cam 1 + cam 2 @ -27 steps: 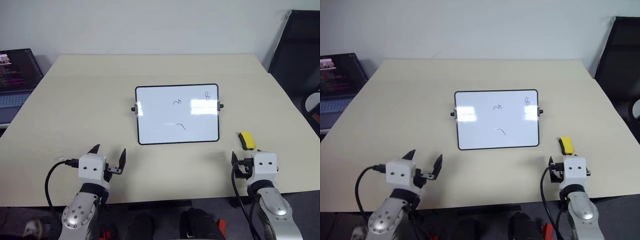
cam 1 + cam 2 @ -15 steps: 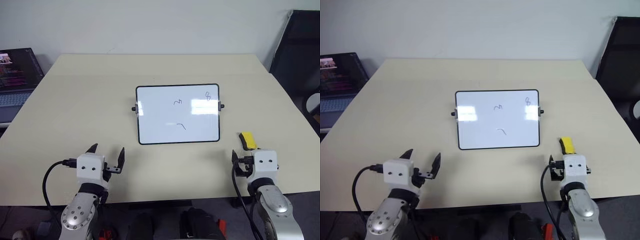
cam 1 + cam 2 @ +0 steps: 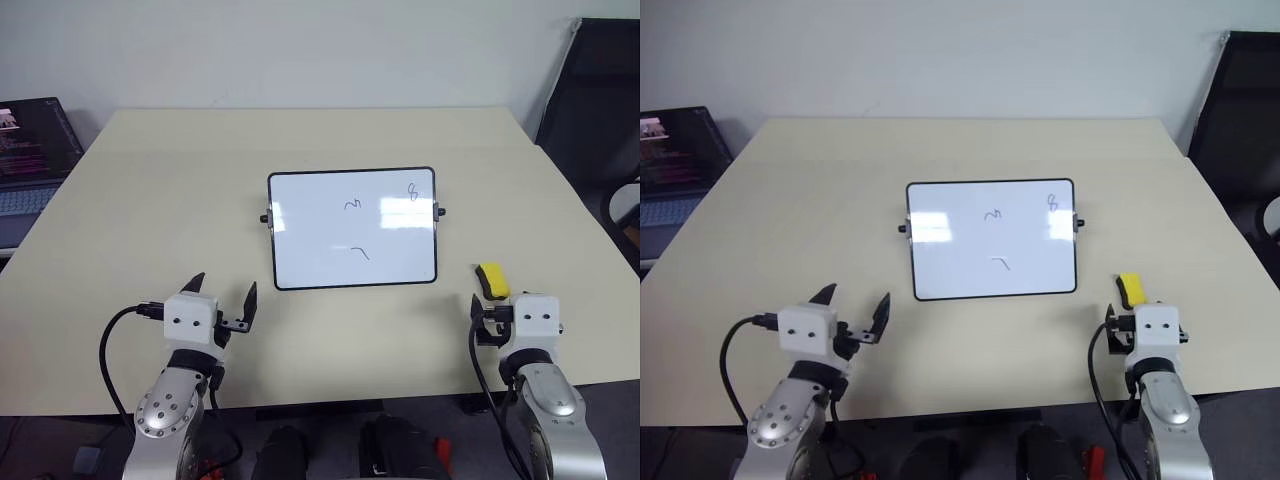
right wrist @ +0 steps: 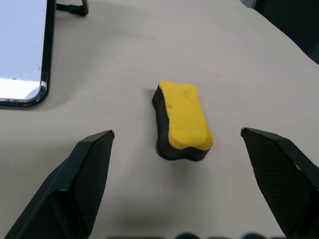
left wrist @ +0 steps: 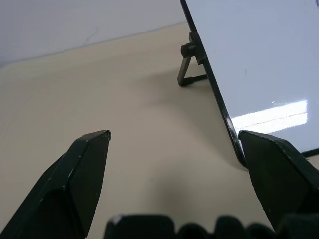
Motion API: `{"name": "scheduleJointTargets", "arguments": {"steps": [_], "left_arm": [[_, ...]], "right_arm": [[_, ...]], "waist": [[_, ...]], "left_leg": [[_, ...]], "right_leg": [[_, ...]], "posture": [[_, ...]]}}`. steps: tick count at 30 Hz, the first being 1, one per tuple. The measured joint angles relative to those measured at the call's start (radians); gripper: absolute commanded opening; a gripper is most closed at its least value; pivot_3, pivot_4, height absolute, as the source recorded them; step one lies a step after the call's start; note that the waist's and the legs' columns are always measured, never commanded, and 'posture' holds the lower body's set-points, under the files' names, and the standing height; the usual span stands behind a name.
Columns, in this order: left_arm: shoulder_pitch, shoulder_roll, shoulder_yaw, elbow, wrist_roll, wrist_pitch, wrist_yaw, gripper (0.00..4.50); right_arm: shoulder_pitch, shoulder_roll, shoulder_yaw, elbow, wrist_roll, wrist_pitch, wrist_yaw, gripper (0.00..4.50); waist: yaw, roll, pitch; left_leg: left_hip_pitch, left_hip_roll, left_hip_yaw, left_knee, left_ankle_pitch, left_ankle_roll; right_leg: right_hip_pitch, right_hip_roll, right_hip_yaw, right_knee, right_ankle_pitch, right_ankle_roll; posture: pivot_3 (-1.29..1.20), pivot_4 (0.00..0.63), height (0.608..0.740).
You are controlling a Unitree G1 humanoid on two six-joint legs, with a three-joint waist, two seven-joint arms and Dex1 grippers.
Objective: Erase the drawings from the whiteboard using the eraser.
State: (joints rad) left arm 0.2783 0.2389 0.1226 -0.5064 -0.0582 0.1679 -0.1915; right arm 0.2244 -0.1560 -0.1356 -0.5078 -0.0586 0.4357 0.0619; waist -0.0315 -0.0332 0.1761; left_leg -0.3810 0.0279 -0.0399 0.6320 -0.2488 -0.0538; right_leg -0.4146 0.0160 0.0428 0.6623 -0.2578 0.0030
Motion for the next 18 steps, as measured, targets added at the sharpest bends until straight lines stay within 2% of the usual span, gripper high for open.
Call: {"name": "scheduleJointTargets", "arguments": {"steps": [6, 13, 18], "left_arm": [[-0.091, 0.050, -0.013, 0.013, -0.066, -0.006, -0.116, 4.50], [-0.347, 0.121, -0.124, 0.130, -0.225, -0.004, -0.404, 4.50], [-0.432, 0.137, -0.255, 0.247, -0.284, -0.031, -0.643, 4.50]], "right_arm": [[-0.015, -0.020, -0.022, 0.006, 0.011, 0.003, 0.018, 4.46], [-0.091, -0.060, -0.042, 0.035, 0.056, 0.042, 0.068, 4.46], [-0.161, -0.062, -0.073, 0.126, 0.092, 0.072, 0.067, 4.46]], "waist": [[0.002, 0.000, 0.000], [0.001, 0.000, 0.000], [-0.001, 0.000, 0.000]], "left_leg": [[0.000, -0.001, 0.000, 0.001, 0.000, 0.000], [0.001, -0.002, 0.000, 0.001, 0.000, 0.000], [0.001, -0.001, 0.000, 0.001, 0.000, 0.000]], "right_leg": [[0.000, 0.000, 0.000, 0.000, -0.001, -0.001], [0.002, 0.004, 0.000, 0.000, 0.002, 0.003], [0.002, 0.005, 0.001, 0.001, 0.002, 0.003]], "posture": [[0.00, 0.150, 0.740], [0.00, 0.150, 0.740], [0.00, 0.150, 0.740]]}}
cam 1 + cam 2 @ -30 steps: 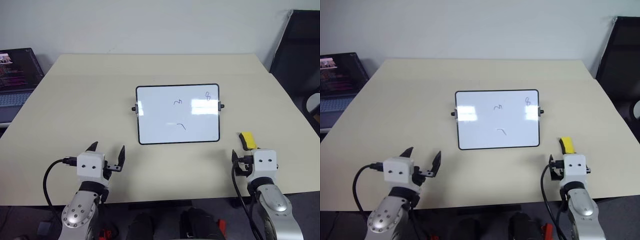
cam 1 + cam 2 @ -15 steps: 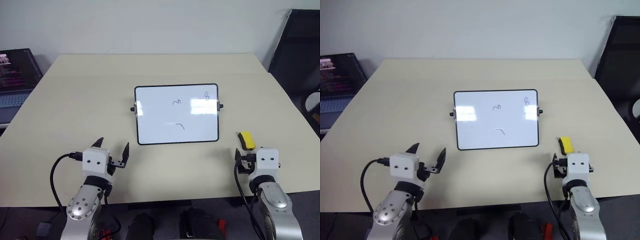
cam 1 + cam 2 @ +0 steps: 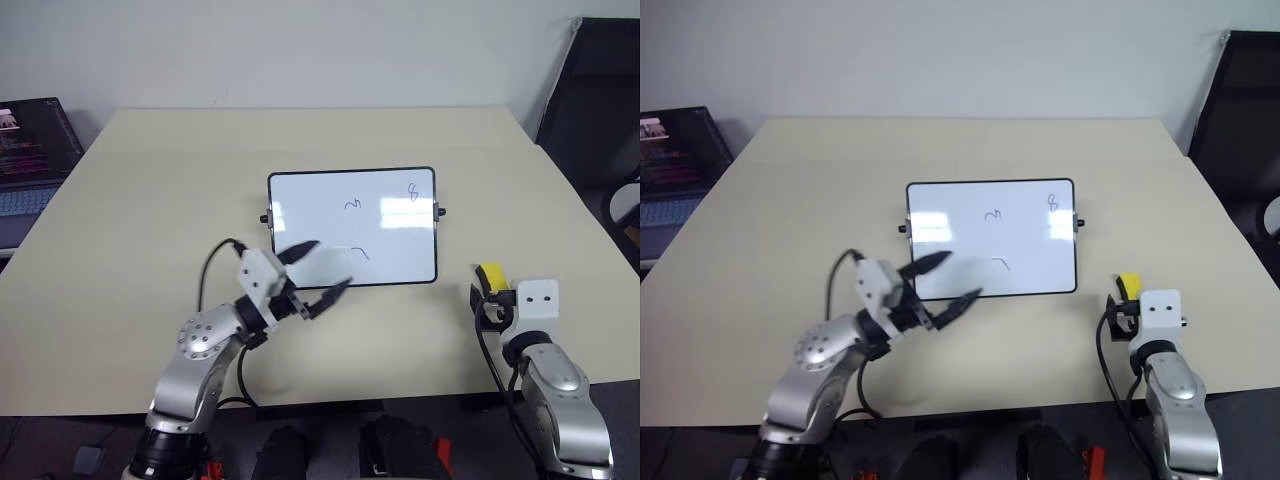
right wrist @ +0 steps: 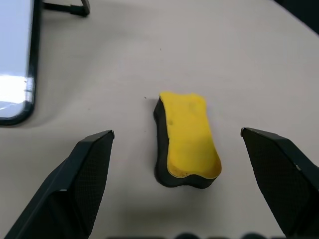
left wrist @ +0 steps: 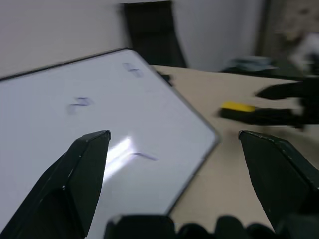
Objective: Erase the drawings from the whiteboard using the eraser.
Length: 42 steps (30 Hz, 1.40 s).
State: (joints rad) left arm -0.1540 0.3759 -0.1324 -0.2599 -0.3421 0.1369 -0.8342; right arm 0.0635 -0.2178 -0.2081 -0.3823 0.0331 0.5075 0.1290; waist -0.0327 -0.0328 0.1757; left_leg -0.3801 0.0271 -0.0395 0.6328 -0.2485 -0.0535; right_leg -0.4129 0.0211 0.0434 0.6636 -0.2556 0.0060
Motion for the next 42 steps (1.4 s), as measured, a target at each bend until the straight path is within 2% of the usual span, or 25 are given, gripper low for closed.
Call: {"name": "scheduleJointTargets", "arguments": {"steps": [3, 11, 28, 31, 38, 39, 42], "left_arm": [[-0.060, 0.013, -0.051, 0.094, 0.000, -0.049, -0.120, 4.50], [-0.143, 0.011, -0.109, 0.190, -0.008, -0.058, -0.259, 4.50], [-0.153, 0.015, -0.120, 0.232, 0.035, -0.105, -0.270, 4.50], [-0.153, 0.013, -0.120, 0.232, 0.036, -0.118, -0.266, 4.50], [-0.152, 0.013, -0.120, 0.232, 0.048, -0.126, -0.261, 4.50], [-0.152, 0.013, -0.120, 0.232, 0.050, -0.127, -0.260, 4.50], [-0.152, 0.013, -0.120, 0.232, 0.052, -0.128, -0.258, 4.50]], "right_arm": [[-0.049, -0.003, -0.030, 0.057, 0.030, 0.008, 0.000, 4.46], [-0.140, -0.022, -0.091, 0.171, 0.076, 0.026, -0.003, 4.46], [-0.196, 0.024, -0.128, 0.205, 0.194, 0.103, -0.062, 4.46], [-0.197, 0.024, -0.128, 0.198, 0.203, 0.109, -0.070, 3.89], [-0.199, 0.024, -0.127, 0.192, 0.221, 0.109, -0.074, 1.30], [-0.200, 0.023, -0.127, 0.192, 0.221, 0.108, -0.076, 1.13], [-0.200, 0.023, -0.127, 0.192, 0.222, 0.108, -0.083, 1.12]], "waist": [[0.000, 0.000, 0.000], [0.000, 0.000, 0.000], [0.000, 0.001, 0.000], [0.000, 0.001, 0.000], [0.000, 0.001, 0.000], [0.000, 0.001, 0.000], [0.000, 0.001, 0.000]], "left_leg": [[0.000, 0.000, 0.000, 0.000, 0.000, 0.000], [0.000, 0.000, 0.000, 0.000, 0.000, 0.000], [0.000, 0.000, 0.000, 0.000, 0.000, 0.000], [0.000, 0.000, 0.000, 0.000, 0.000, 0.000], [0.000, 0.000, 0.000, 0.000, 0.000, 0.000], [0.000, 0.000, 0.000, 0.000, 0.000, 0.000], [0.000, 0.000, 0.000, 0.000, 0.000, 0.000]], "right_leg": [[0.001, 0.001, 0.000, 0.001, 0.000, 0.000], [0.001, 0.001, 0.000, 0.000, 0.000, 0.000], [0.001, 0.001, 0.001, 0.001, 0.000, 0.000], [0.001, 0.001, 0.001, 0.001, 0.000, 0.000], [0.001, 0.001, 0.001, 0.001, 0.000, 0.000], [0.001, 0.001, 0.001, 0.001, 0.000, 0.000], [0.001, 0.001, 0.001, 0.001, 0.000, 0.000]], "posture": [[0.00, 0.150, 0.740], [0.00, 0.150, 0.740], [0.00, 0.150, 0.740], [0.00, 0.150, 0.740], [0.00, 0.150, 0.740], [0.00, 0.150, 0.740], [0.00, 0.150, 0.740]]}}
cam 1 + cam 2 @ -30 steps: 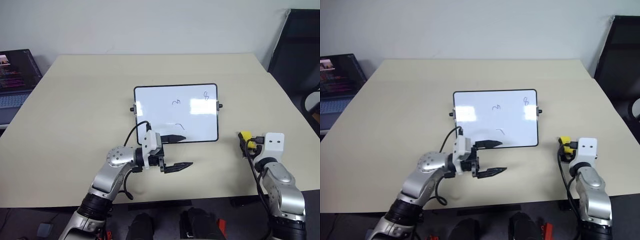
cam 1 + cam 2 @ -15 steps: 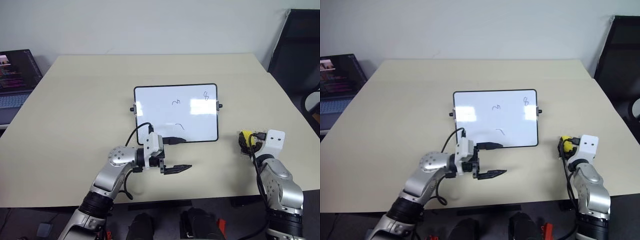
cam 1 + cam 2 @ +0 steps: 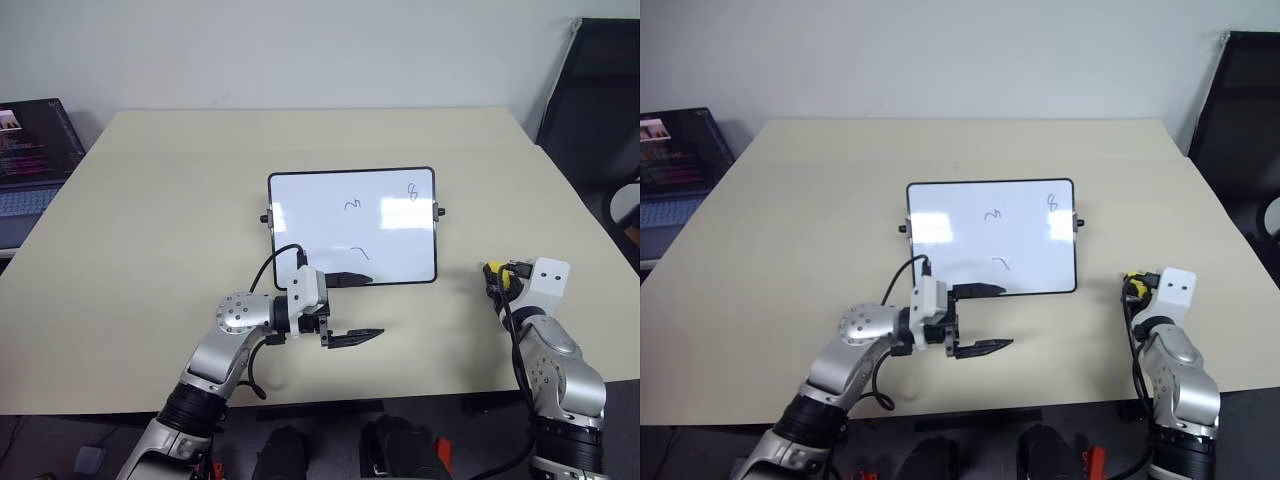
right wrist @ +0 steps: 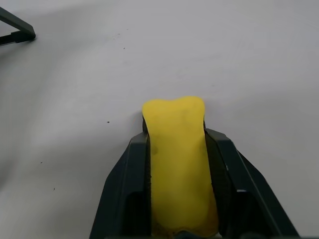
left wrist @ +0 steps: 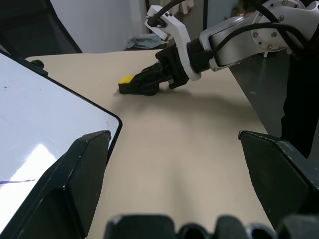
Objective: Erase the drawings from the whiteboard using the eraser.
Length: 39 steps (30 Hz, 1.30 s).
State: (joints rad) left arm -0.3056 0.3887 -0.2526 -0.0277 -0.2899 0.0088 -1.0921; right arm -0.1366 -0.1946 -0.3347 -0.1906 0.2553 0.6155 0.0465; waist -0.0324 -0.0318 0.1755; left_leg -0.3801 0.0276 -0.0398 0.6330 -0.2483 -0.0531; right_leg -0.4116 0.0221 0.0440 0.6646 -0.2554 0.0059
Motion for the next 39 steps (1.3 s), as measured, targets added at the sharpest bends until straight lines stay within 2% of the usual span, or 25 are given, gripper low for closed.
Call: {"name": "scheduleJointTargets", "arguments": {"steps": [13, 22, 27, 39], "left_arm": [[-0.007, -0.001, 0.001, 0.024, 0.029, -0.037, 0.030, 4.50], [-0.112, -0.073, 0.064, 0.155, 0.150, -0.104, 0.267, 4.50], [-0.171, -0.111, 0.064, 0.259, 0.203, -0.130, 0.344, 4.50], [-0.297, -0.159, 0.061, 0.435, 0.241, -0.226, 0.356, 4.50]], "right_arm": [[0.001, -0.028, 0.023, -0.006, -0.028, -0.032, -0.004, 1.12], [-0.021, -0.052, 0.127, -0.048, -0.100, -0.178, 0.037, 1.12], [-0.116, -0.030, 0.182, -0.006, -0.144, -0.251, 0.033, 1.12], [-0.371, 0.045, 0.259, 0.249, -0.178, -0.405, 0.016, 1.12]], "waist": [[0.000, 0.000, 0.000], [0.000, 0.000, 0.000], [0.000, 0.000, 0.000], [0.000, 0.000, 0.000]], "left_leg": [[0.000, 0.000, 0.000, 0.000, 0.000, 0.000], [0.000, 0.000, 0.000, 0.000, 0.000, 0.000], [0.000, 0.000, 0.000, 0.000, 0.000, 0.000], [-0.001, 0.000, -0.001, 0.000, 0.000, 0.000]], "right_leg": [[0.000, 0.000, 0.000, 0.000, 0.000, 0.000], [0.000, 0.000, 0.000, 0.000, 0.000, 0.000], [0.000, 0.000, 0.000, 0.000, 0.001, 0.001], [-0.001, 0.000, -0.001, -0.001, 0.001, 0.001]], "posture": [[0.00, 0.150, 0.740], [0.00, 0.150, 0.740], [0.00, 0.150, 0.740], [0.00, 0.150, 0.740]]}}
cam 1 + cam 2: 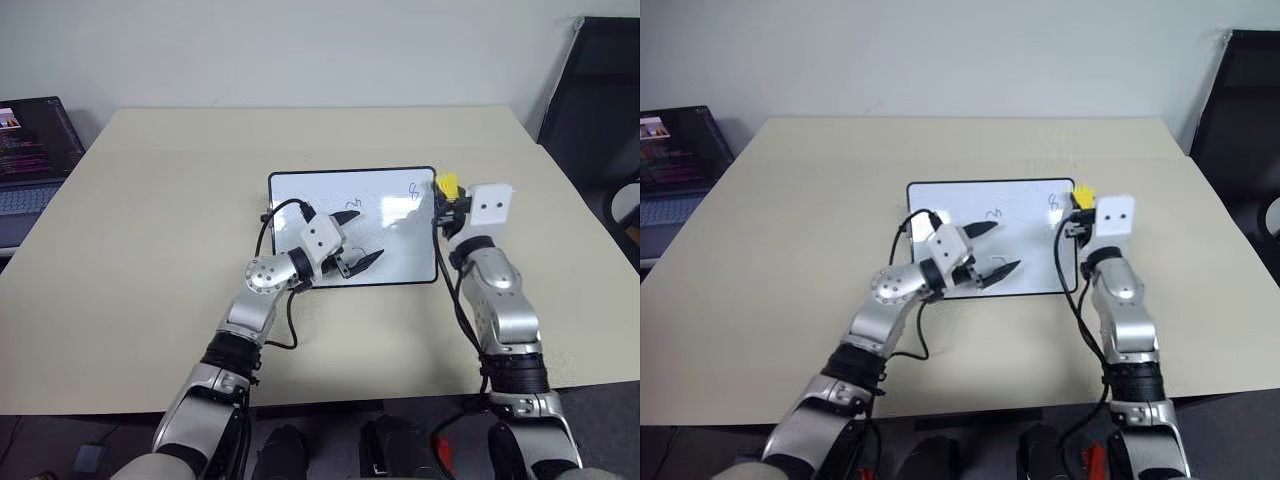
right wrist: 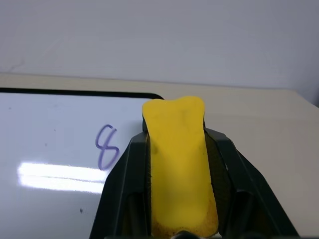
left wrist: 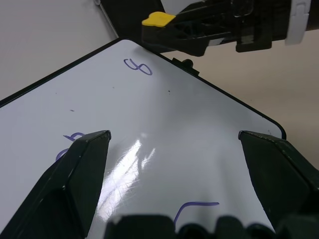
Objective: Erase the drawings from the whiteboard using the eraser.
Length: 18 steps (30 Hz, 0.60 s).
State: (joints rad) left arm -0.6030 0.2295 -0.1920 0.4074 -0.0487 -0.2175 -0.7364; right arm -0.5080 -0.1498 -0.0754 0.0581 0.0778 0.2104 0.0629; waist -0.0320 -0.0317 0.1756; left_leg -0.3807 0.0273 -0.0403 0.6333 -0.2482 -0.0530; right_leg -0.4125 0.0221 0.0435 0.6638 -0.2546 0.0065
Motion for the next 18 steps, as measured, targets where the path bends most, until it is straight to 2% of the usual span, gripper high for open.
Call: {"name": "scheduleJointTargets", "arguments": {"steps": [18], "left_arm": [[-0.012, 0.011, 0.001, 0.025, 0.005, -0.010, 0.000, 4.50]], "right_arm": [[-0.042, 0.045, 0.025, 0.107, -0.017, -0.072, 0.003, 1.12]], "waist": [[-0.001, 0.000, 0.000]], "left_leg": [[0.000, 0.000, 0.000, 0.000, 0.000, 0.000]], "right_leg": [[0.000, 0.000, 0.000, 0.001, 0.000, 0.000]], "posture": [[0.00, 0.150, 0.740]]}}
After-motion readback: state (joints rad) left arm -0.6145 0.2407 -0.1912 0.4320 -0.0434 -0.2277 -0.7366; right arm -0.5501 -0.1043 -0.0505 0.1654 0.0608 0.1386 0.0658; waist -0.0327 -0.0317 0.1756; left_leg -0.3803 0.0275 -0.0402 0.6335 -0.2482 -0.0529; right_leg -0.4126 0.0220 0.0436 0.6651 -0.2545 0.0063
